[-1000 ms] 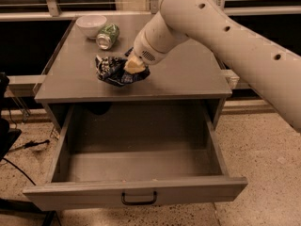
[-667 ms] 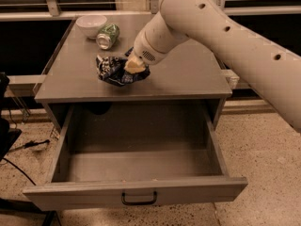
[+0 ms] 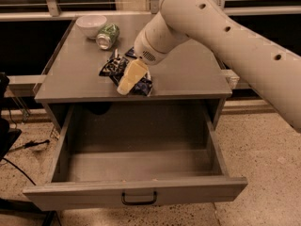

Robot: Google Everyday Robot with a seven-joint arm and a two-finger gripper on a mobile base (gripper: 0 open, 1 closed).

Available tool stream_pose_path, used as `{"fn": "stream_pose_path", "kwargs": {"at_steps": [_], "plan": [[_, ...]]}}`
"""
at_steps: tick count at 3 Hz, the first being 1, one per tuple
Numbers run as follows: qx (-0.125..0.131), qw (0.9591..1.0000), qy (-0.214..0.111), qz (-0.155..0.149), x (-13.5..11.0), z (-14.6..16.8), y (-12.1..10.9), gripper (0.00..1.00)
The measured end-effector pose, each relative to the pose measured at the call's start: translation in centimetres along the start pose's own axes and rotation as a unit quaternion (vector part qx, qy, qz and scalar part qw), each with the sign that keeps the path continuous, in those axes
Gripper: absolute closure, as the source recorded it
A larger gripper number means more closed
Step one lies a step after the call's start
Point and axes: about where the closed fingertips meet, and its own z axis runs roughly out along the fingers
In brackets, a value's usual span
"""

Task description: Pick blue chip bag from top drawer and place on counter

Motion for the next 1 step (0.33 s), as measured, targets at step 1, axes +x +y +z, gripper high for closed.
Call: {"fn": "stream_pose_path", "kwargs": {"at_steps": [1], "plan": [[0.000,1.0000,0.000,0.000,0.00,0.00,0.00,0.00]]}}
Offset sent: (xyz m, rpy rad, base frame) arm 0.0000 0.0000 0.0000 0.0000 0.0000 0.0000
